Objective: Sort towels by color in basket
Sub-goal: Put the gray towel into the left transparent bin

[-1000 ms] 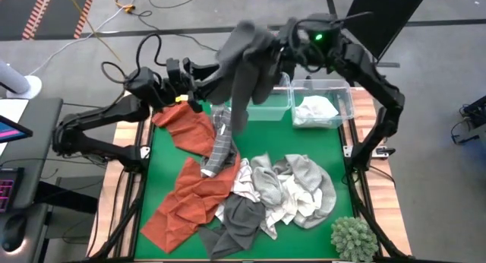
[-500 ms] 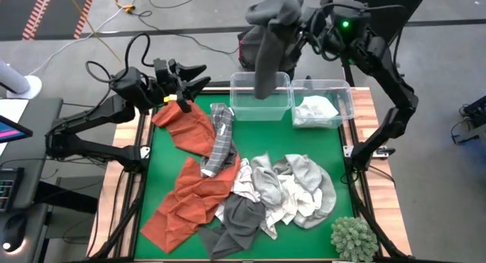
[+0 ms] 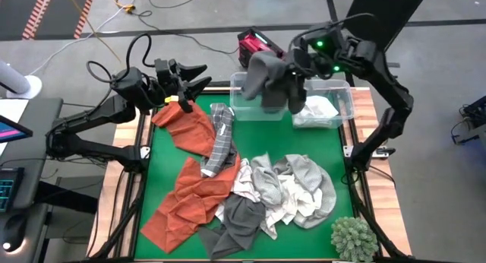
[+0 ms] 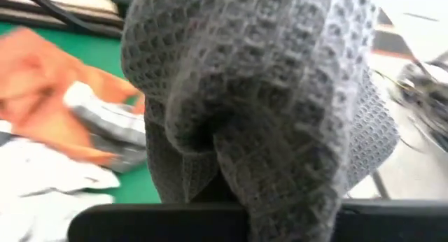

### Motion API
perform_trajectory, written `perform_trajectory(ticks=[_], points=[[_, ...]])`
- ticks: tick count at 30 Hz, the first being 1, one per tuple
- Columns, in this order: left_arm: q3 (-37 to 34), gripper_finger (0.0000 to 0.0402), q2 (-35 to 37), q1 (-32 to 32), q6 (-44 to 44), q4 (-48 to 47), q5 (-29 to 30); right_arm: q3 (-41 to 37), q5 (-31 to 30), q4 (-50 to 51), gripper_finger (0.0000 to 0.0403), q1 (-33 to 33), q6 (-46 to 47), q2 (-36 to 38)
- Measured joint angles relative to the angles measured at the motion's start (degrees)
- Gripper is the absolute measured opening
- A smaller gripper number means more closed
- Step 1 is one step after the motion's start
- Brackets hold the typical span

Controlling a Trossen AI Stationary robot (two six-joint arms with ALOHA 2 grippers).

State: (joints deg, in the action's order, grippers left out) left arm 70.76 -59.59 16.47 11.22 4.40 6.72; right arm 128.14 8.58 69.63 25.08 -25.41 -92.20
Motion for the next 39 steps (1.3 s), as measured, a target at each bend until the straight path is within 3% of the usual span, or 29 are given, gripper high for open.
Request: perform_trajectory(ticks=[10,14,24,29,34,39], points=[[0.0,0.0235,0.0,0.0,-0.2,-0.3,0.0,0.1,1.8,-0.4,0.0027,4.7,3.5,-1.0],[0.0,0.0235,-0.1,0.0,-0.2,-0.3,0.0,0.1,0.2,-2.5,0.0027,7.0,7.8,-5.7],[0.0,0.0235,1.6,0.0,0.0,-1.6,0.0,0.0,-4.9,-3.6,0.0027,6.6,5.9,-19.2],[0.0,0.0235,2.5,0.0,0.5,-4.8,0.0,0.0,-10.5,-12.9,0.0027,6.5,1.6,-22.6],[0.0,0.0235,2.5,0.0,0.6,-6.4,0.0,0.0,-9.9,-26.0,0.0028,5.8,-1.5,-22.5],[0.0,0.0235,2.5,0.0,0.6,-6.8,0.0,0.0,-5.5,-25.4,0.0027,6.1,-1.6,-22.5]])
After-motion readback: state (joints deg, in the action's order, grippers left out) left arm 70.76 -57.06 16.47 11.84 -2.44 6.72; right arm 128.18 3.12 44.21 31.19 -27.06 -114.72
